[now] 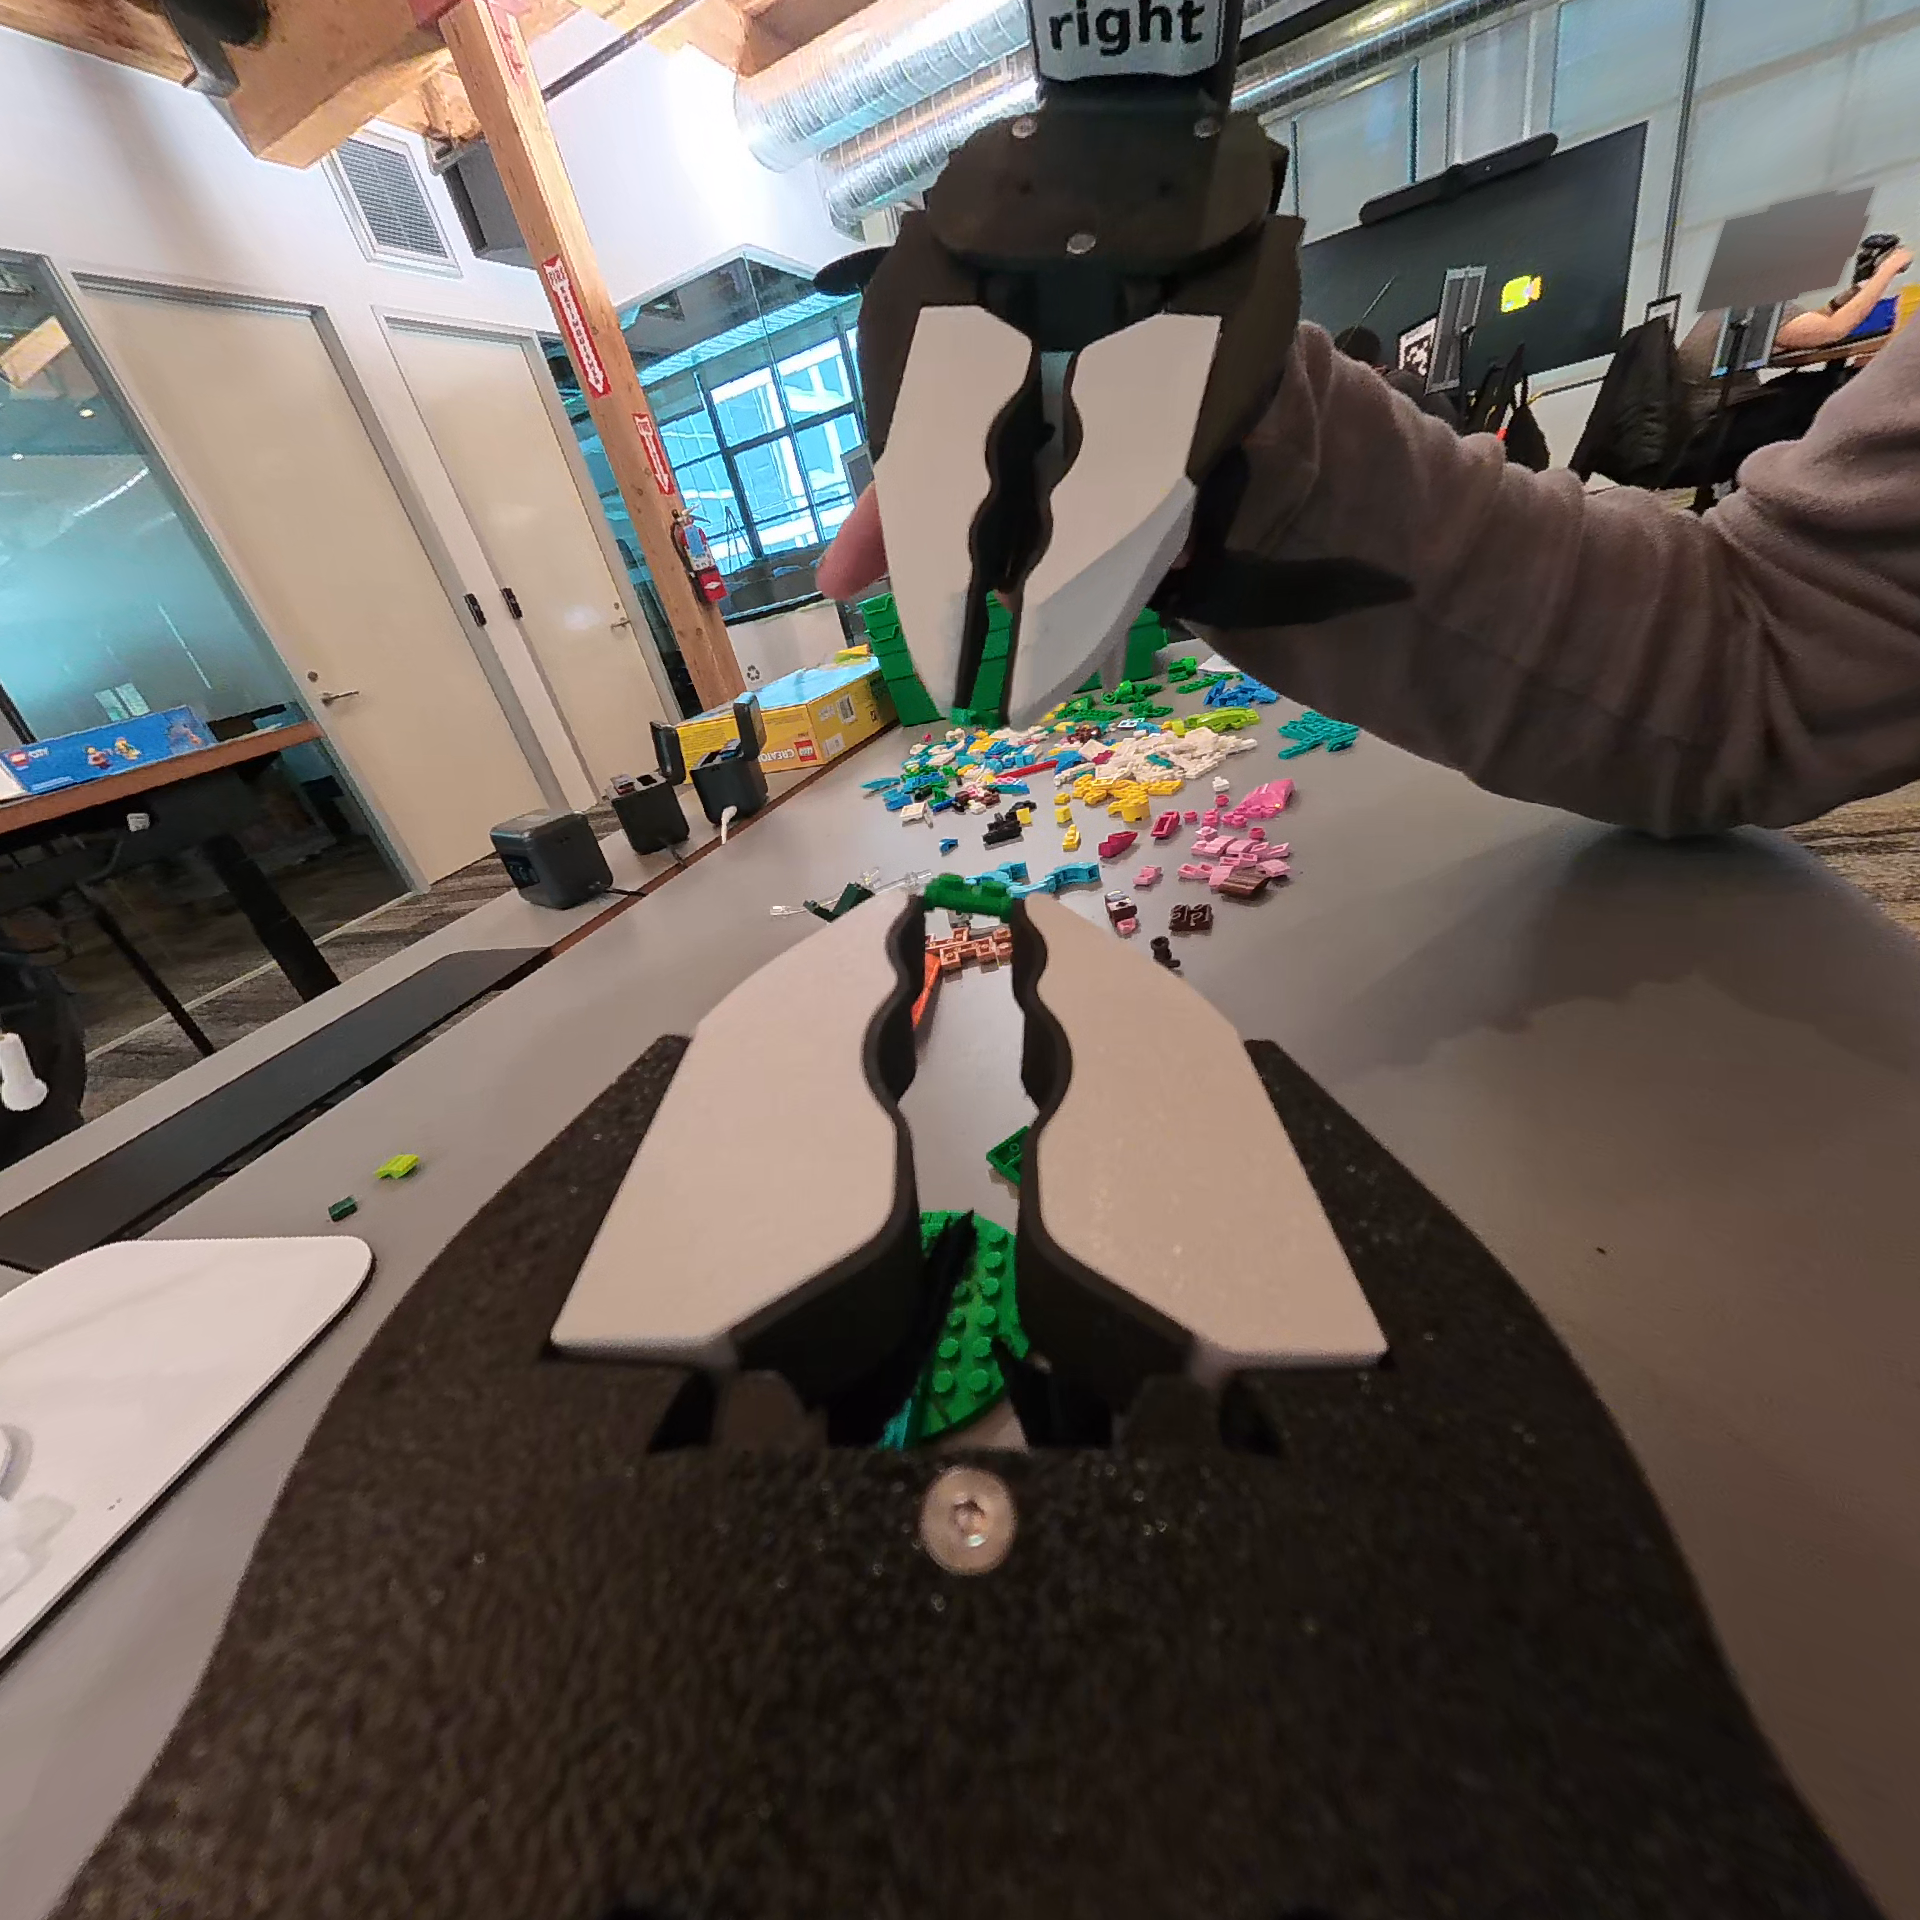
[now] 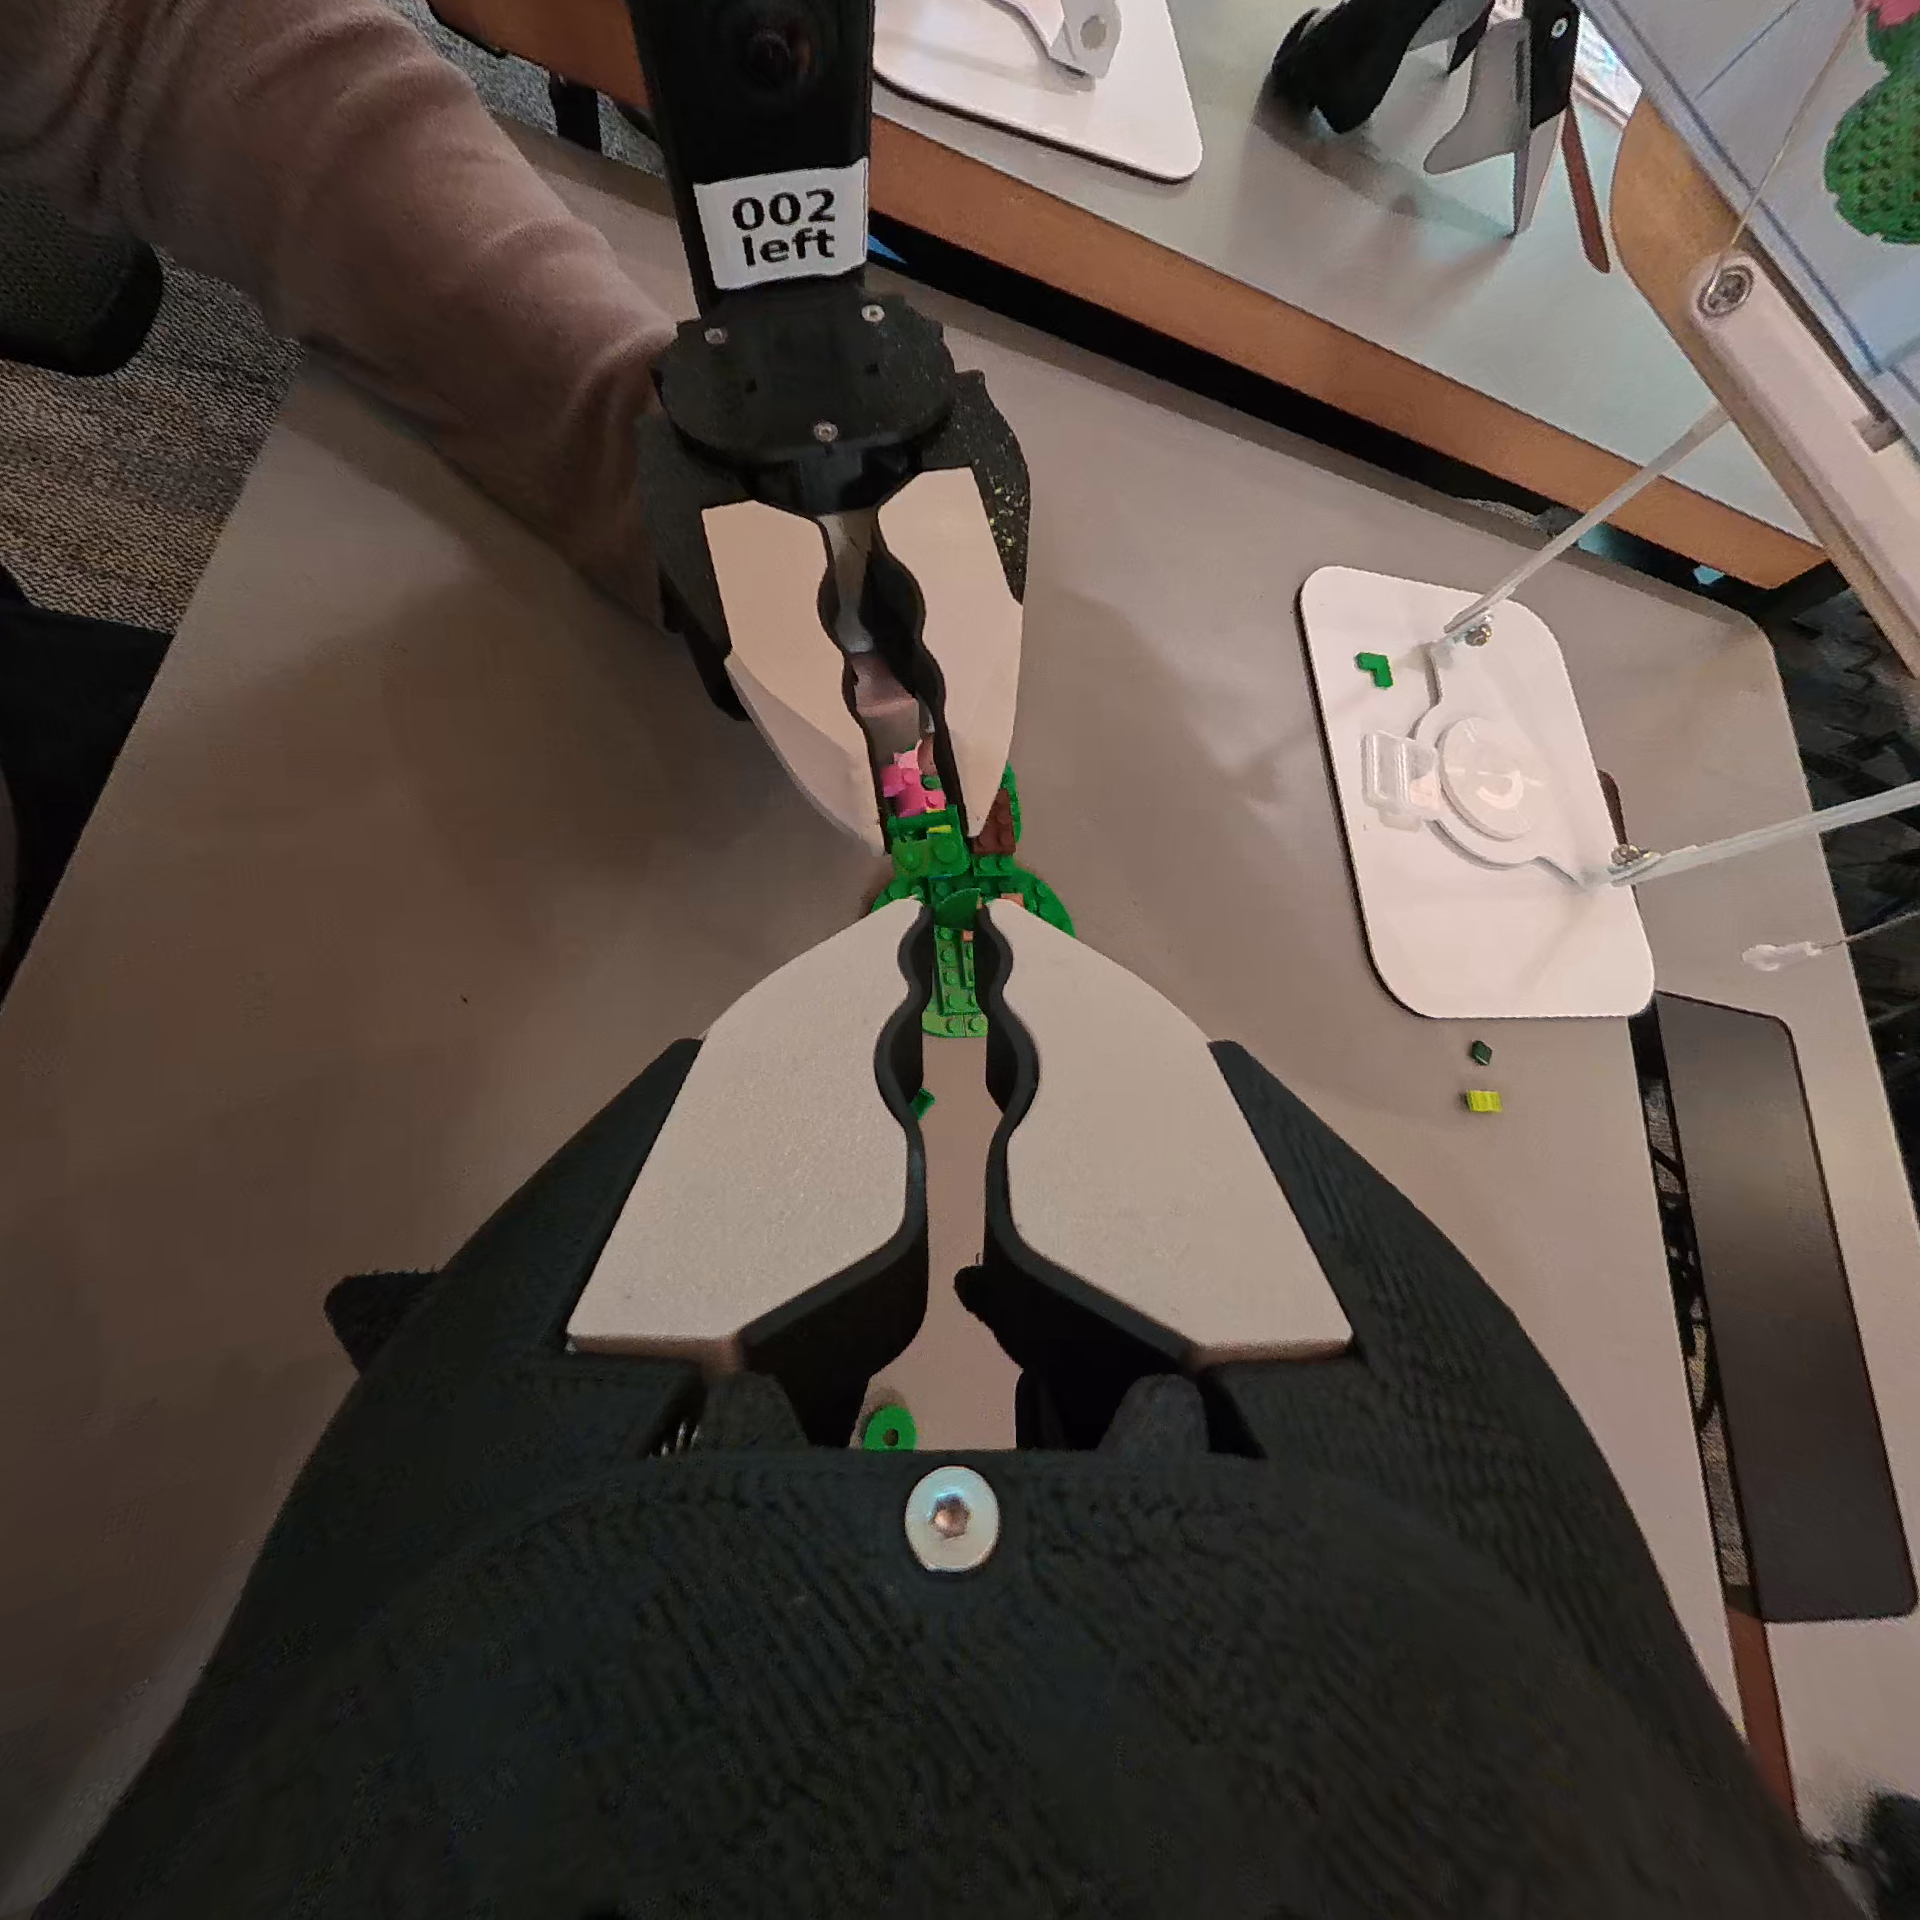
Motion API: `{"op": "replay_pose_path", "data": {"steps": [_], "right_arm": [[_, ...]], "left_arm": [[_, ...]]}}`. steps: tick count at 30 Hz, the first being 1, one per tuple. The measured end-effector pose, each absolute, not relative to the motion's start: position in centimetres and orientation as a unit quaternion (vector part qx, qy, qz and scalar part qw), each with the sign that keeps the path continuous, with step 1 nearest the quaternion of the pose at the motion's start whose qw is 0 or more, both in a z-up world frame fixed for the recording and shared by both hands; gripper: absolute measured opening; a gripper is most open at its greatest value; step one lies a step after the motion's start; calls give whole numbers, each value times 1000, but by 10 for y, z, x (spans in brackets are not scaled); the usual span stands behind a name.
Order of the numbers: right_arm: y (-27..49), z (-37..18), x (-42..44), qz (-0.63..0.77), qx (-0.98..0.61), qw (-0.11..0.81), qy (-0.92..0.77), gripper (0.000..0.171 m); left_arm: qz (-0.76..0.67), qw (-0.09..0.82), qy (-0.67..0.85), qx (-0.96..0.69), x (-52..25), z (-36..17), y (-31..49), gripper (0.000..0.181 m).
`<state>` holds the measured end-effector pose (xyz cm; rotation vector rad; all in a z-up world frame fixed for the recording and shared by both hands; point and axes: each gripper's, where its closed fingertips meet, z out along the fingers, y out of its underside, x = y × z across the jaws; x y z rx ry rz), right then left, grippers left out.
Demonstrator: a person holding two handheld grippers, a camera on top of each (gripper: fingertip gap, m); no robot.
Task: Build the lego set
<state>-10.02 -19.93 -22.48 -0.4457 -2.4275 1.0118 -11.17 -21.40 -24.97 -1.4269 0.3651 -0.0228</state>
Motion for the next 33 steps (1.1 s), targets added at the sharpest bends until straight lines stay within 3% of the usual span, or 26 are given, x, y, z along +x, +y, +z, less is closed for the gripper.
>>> {"op": "replay_pose_path", "data": {"steps": [23,33], "right_arm": [[-223,-232,-89,376,-111,205,-897,6],[-237,-230,-74,391,-75,180,-900,6]], "left_arm": [[-68,756,180,-626,-98,-241,-219,15],[-236,719,182,-628,-80,-239,-226,15]]}}
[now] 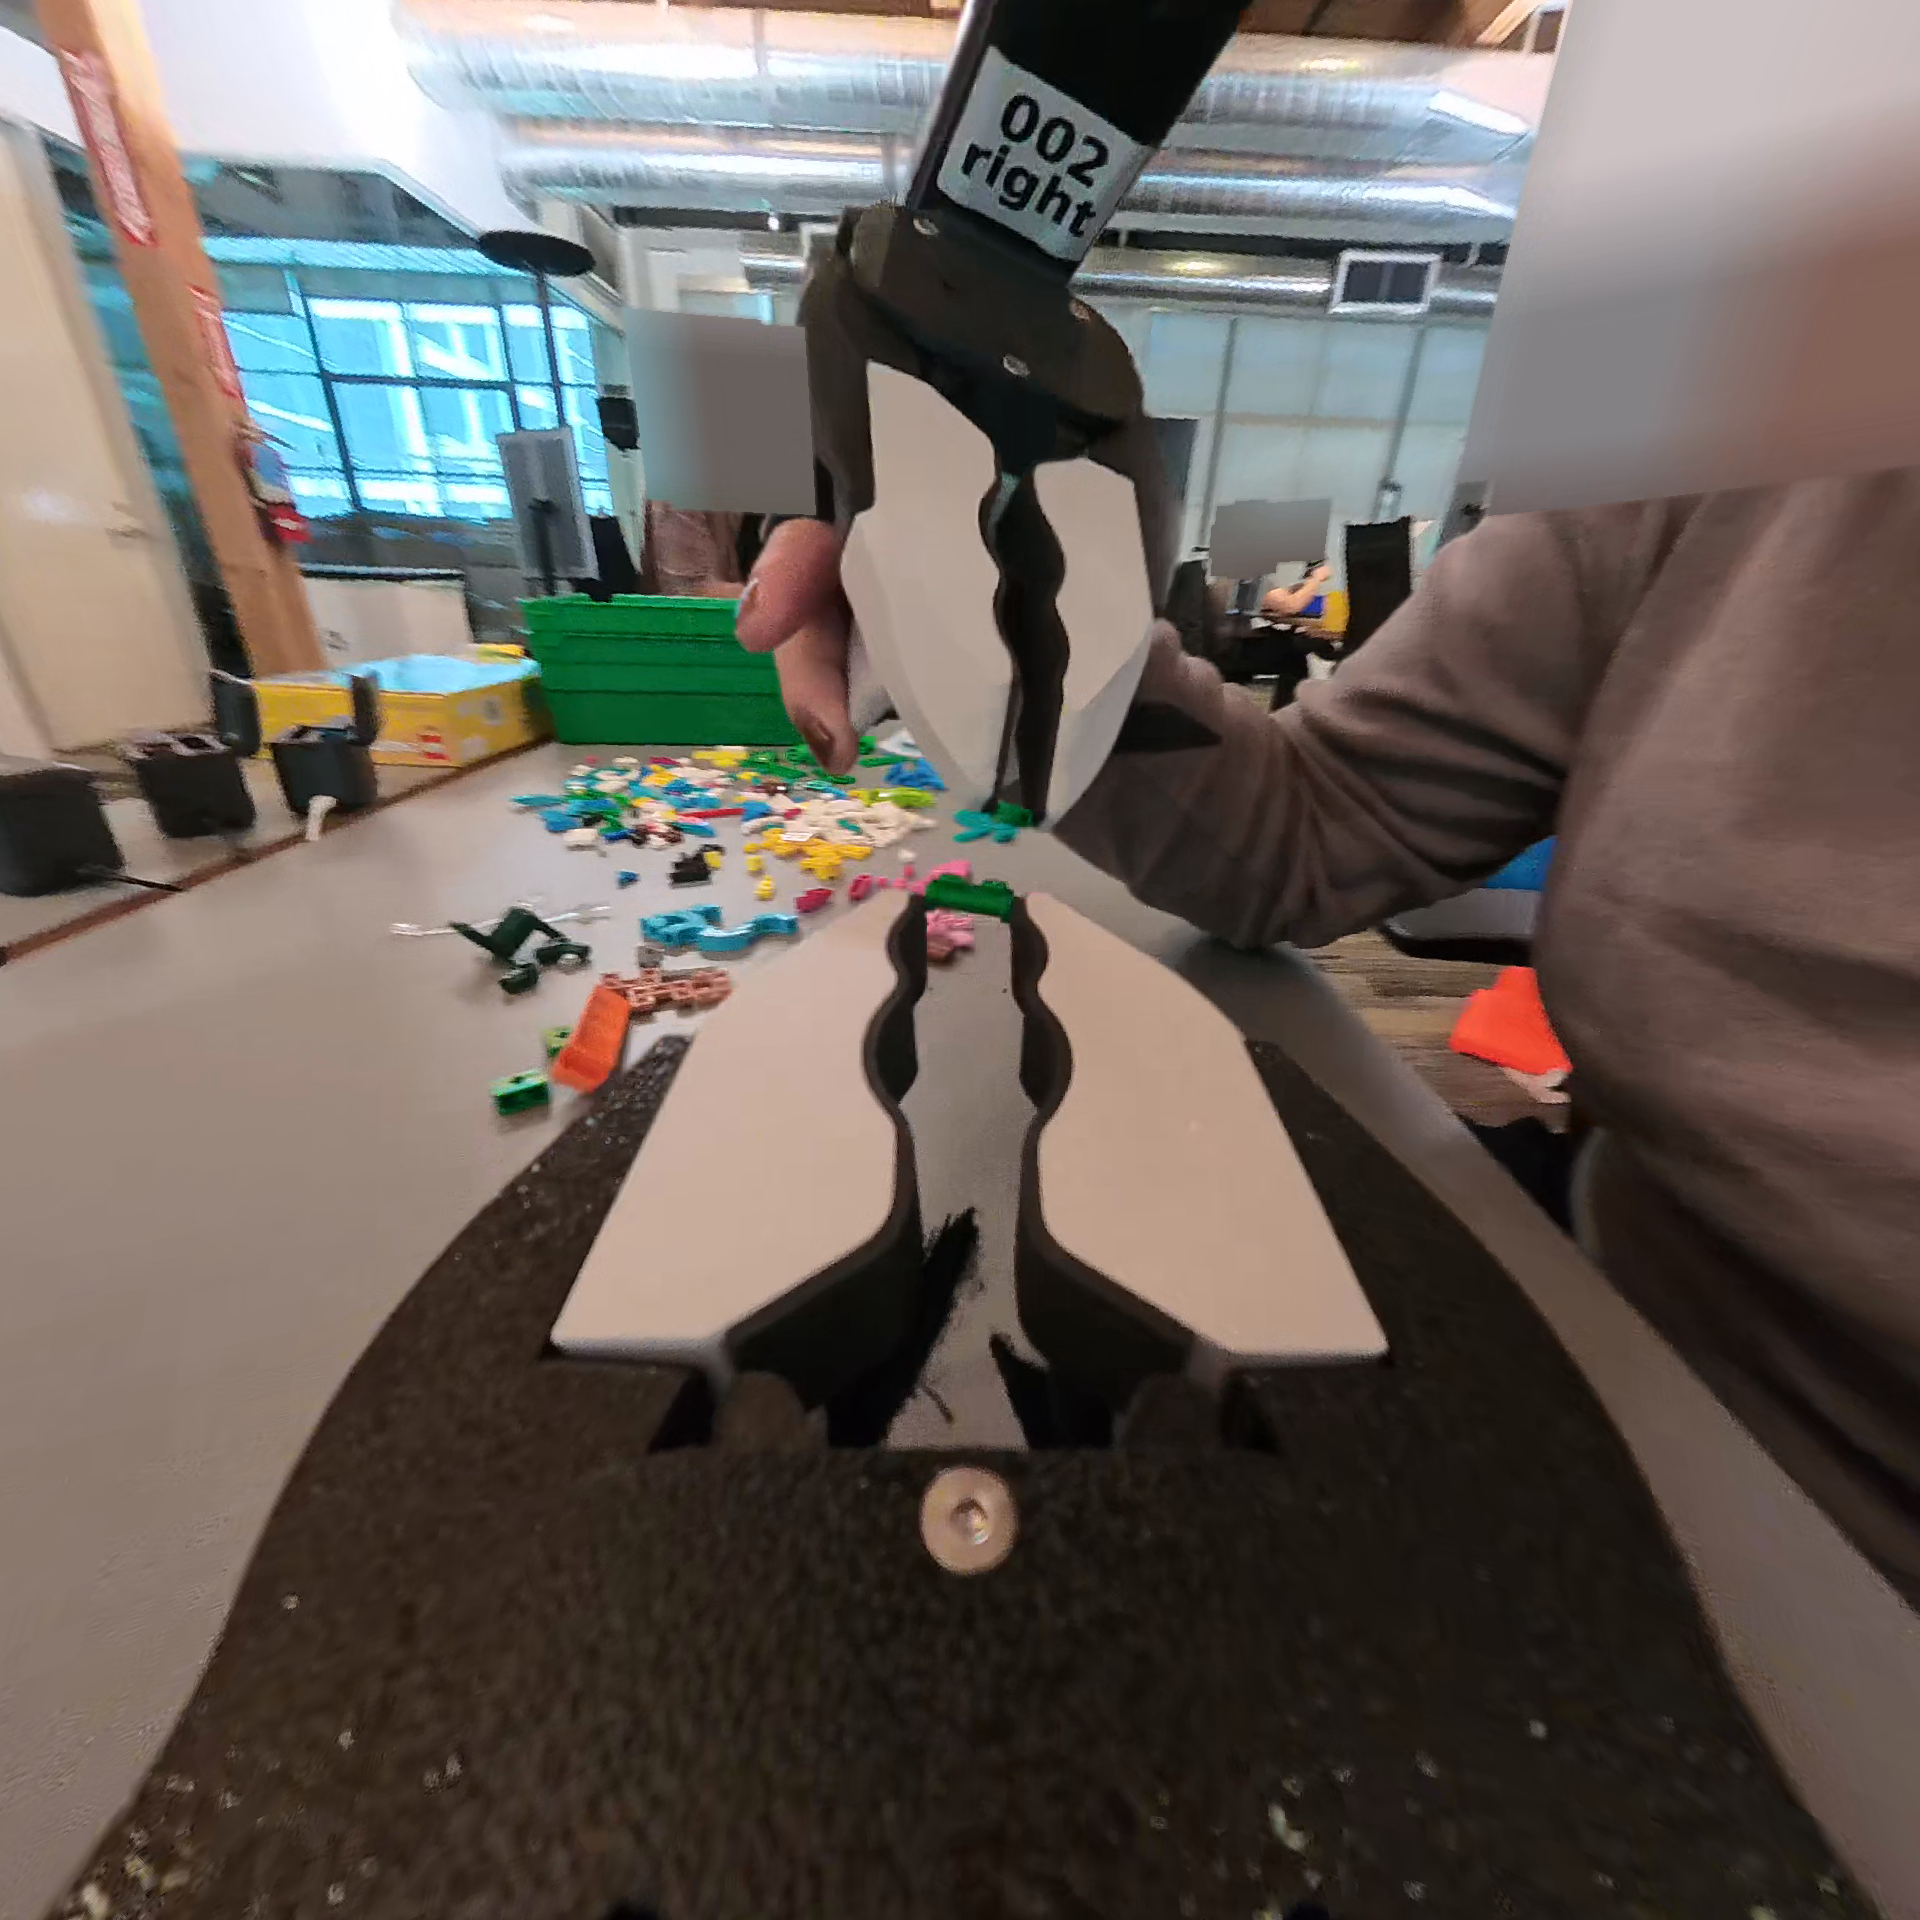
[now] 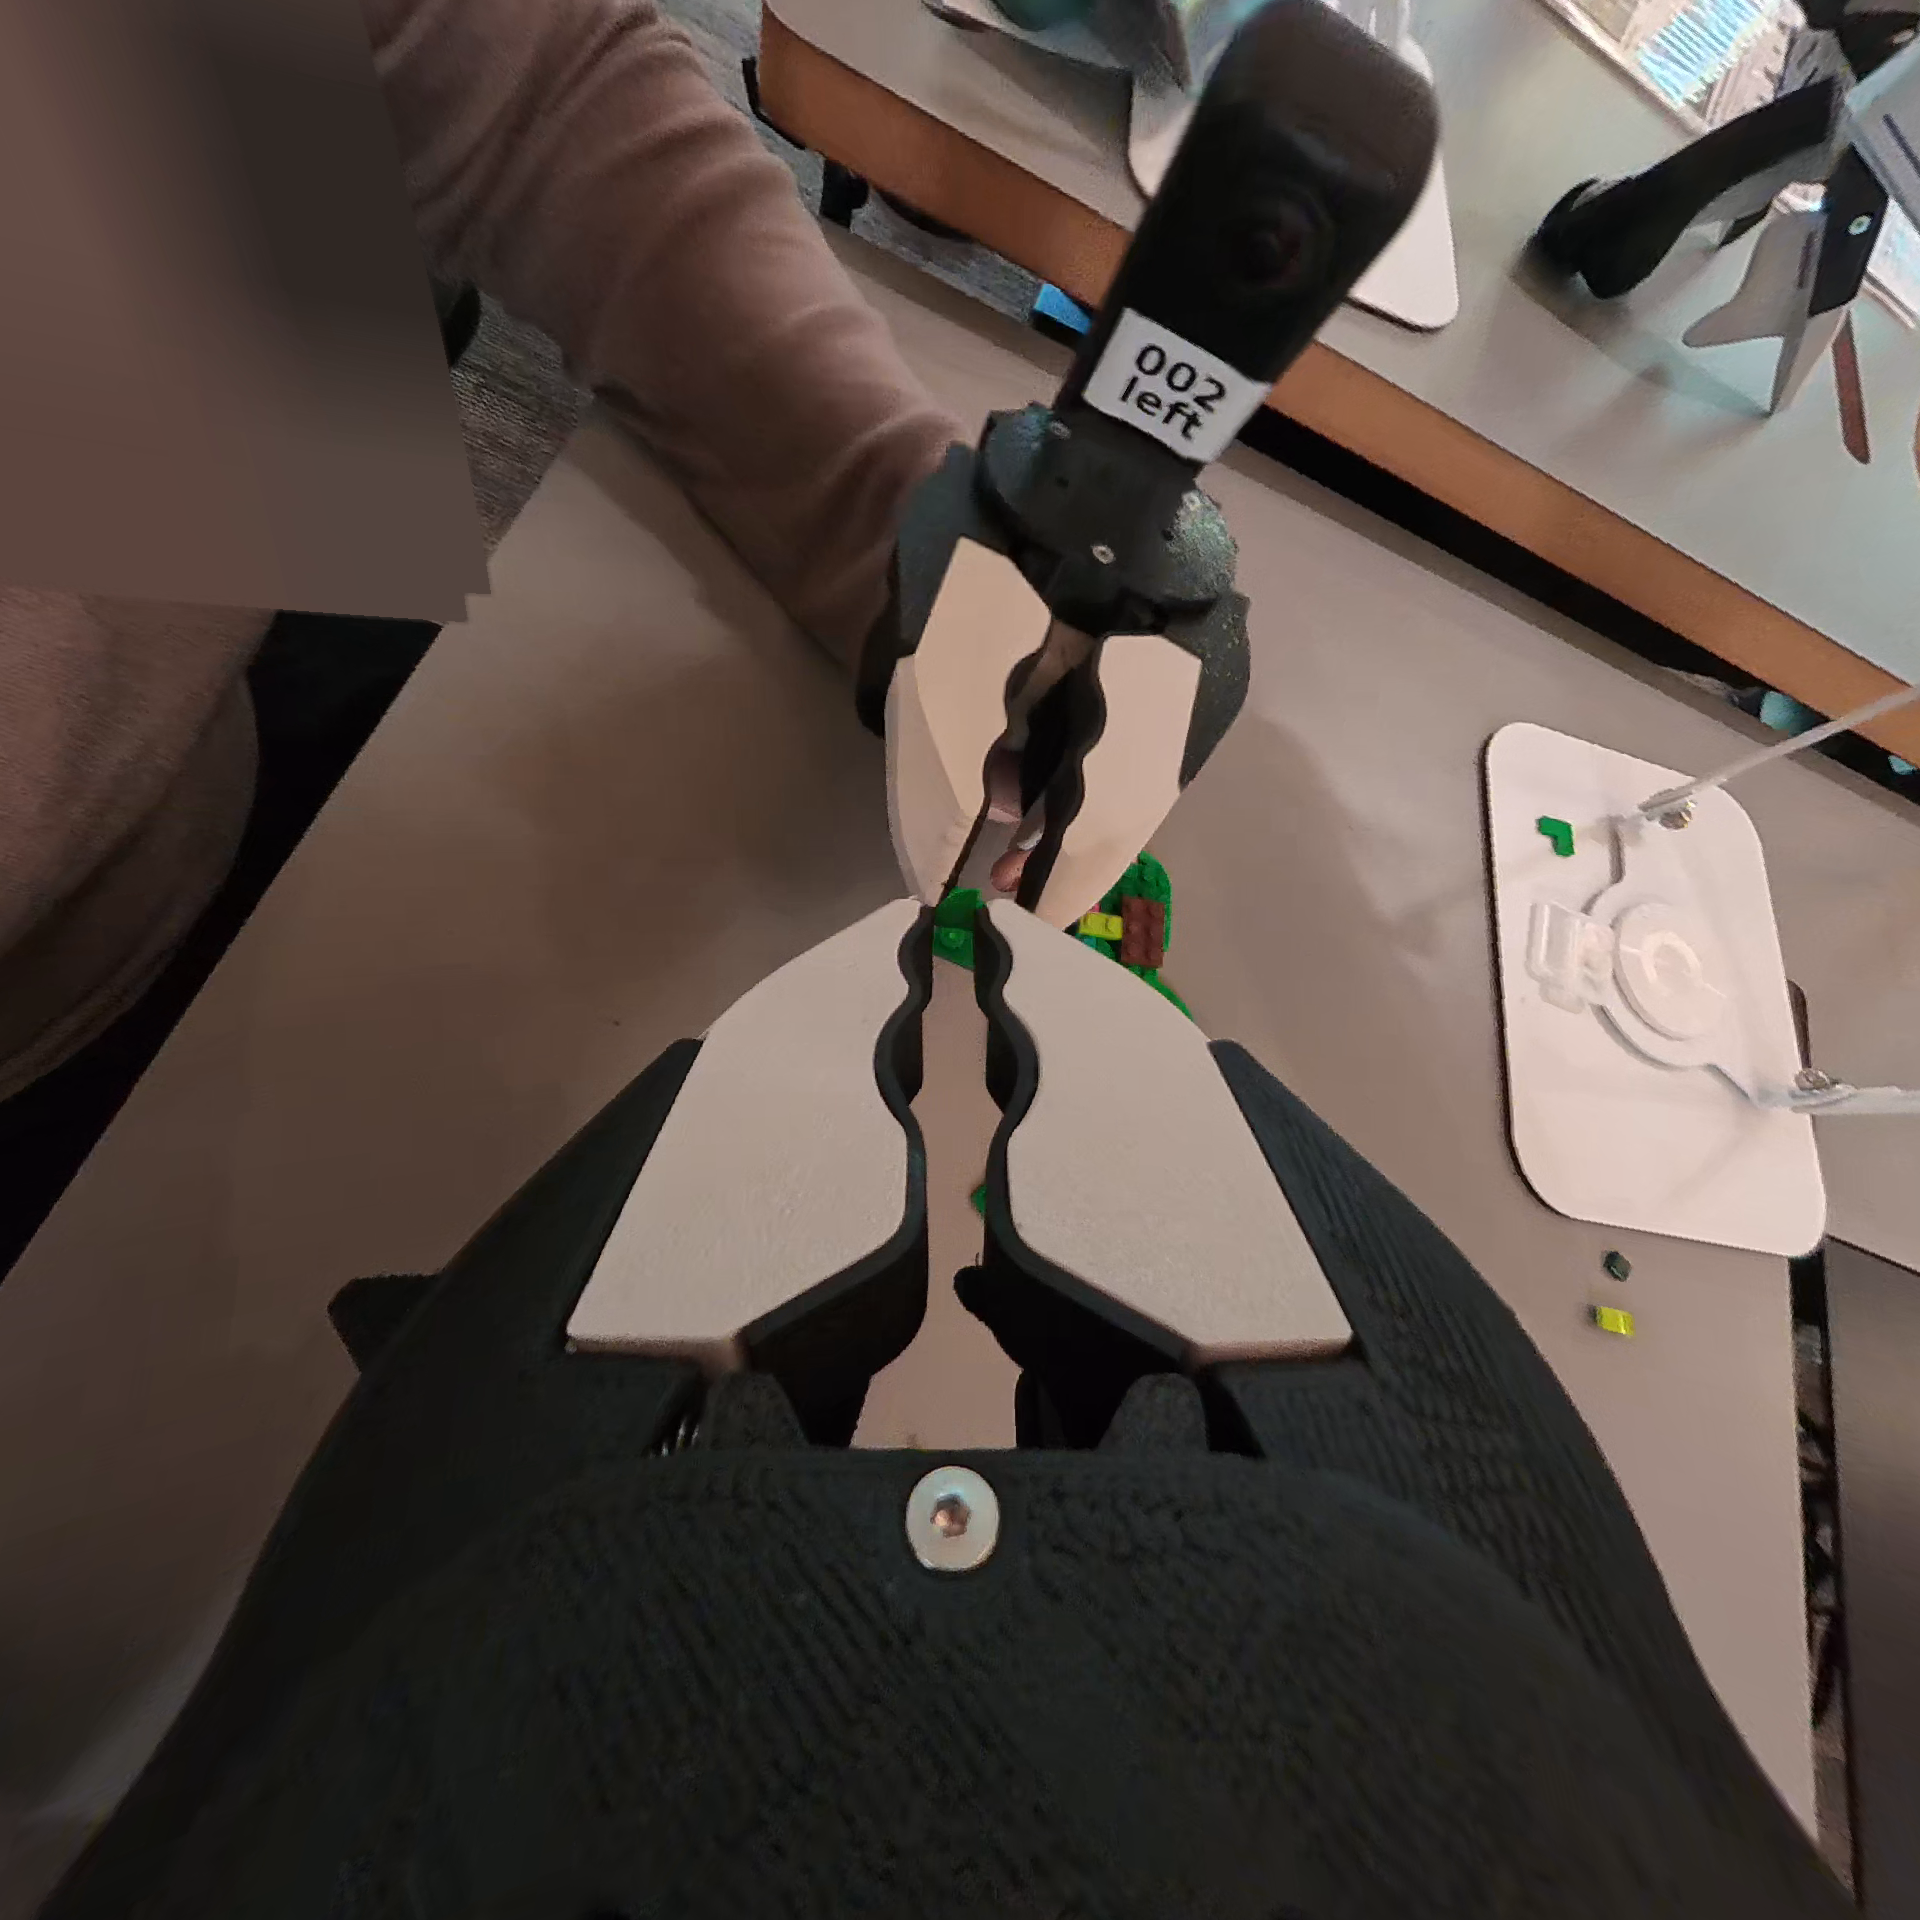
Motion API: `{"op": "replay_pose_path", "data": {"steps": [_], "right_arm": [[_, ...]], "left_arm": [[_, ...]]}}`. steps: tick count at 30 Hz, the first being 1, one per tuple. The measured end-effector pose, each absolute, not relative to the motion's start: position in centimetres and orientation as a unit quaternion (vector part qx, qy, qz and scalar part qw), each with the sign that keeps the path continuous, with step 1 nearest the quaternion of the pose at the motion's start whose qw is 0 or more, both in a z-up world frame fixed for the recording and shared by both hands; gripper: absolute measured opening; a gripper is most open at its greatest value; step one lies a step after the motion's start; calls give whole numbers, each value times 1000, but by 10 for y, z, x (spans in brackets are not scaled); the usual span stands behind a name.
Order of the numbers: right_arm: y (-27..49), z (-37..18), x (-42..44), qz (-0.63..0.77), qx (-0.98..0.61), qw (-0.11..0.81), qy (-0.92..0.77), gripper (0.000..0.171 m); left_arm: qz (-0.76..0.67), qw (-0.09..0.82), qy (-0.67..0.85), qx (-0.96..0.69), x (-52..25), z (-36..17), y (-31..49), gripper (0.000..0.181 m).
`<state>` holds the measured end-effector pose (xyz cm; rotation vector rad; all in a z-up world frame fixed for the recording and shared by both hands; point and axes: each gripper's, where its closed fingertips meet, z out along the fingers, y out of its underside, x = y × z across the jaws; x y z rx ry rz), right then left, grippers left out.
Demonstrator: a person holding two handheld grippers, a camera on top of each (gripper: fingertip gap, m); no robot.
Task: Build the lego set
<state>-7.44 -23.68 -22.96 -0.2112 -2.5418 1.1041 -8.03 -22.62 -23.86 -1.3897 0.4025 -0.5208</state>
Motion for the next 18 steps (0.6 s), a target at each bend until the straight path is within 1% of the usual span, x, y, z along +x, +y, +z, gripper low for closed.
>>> {"op": "replay_pose_path", "data": {"steps": [6,18], "right_arm": [[-240,-230,-70,390,-65,173,-902,6],[-243,-230,-67,390,-57,170,-903,6]], "left_arm": [[-278,707,181,-624,-79,-238,-228,15],[-301,698,194,-620,-75,-238,-237,15]]}}
